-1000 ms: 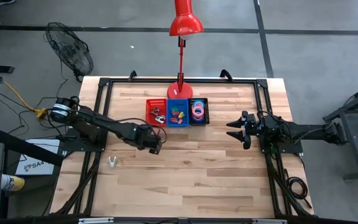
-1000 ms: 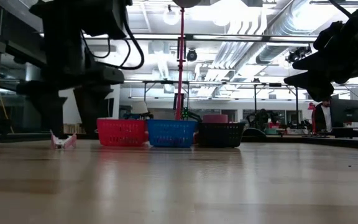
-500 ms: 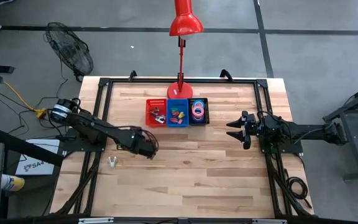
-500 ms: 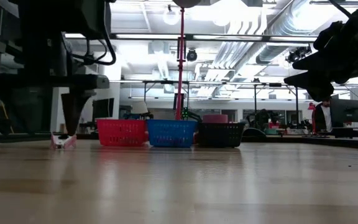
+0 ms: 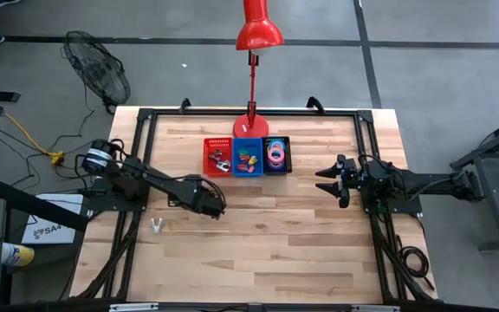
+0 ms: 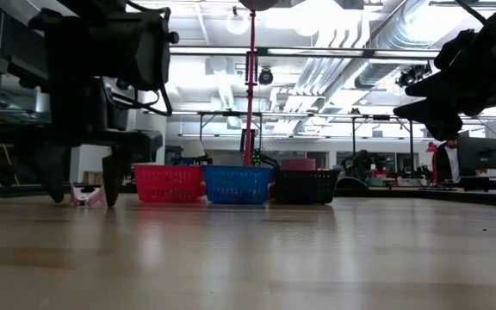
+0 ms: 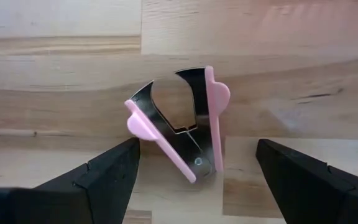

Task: Pick and place Stapler, Stapler remover, tape
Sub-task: Put the pink staple remover into the red basket

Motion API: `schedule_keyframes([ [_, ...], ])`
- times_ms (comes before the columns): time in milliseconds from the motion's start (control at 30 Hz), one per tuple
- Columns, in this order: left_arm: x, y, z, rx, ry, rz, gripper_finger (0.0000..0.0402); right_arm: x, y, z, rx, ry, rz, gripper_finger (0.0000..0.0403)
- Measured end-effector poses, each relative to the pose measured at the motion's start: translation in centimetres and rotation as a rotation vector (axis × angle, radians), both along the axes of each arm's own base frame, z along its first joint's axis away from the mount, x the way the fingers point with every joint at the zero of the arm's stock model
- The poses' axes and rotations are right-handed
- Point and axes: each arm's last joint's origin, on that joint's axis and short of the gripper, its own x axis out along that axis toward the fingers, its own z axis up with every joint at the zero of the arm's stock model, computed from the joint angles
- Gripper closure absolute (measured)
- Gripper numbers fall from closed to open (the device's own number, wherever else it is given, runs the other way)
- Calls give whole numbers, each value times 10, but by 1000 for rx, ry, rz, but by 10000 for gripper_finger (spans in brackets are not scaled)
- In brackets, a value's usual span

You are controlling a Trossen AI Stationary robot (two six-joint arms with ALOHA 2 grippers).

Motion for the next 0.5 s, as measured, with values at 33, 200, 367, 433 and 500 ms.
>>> schedule_keyframes([
  [33,1,1,0,1,0,2,78,0,0,0,0,0,0,182],
  [200,2,6,-4,10,8,21,78,0,0,0,0,-1,0,182],
  [367,-2,9,-7,33,35,25,78,0,0,0,0,-1,0,182],
  [433,-4,10,-9,35,39,26,78,0,0,0,0,-2,0,182],
  [500,-5,11,-11,34,43,29,78,0,0,0,0,-2,0,182],
])
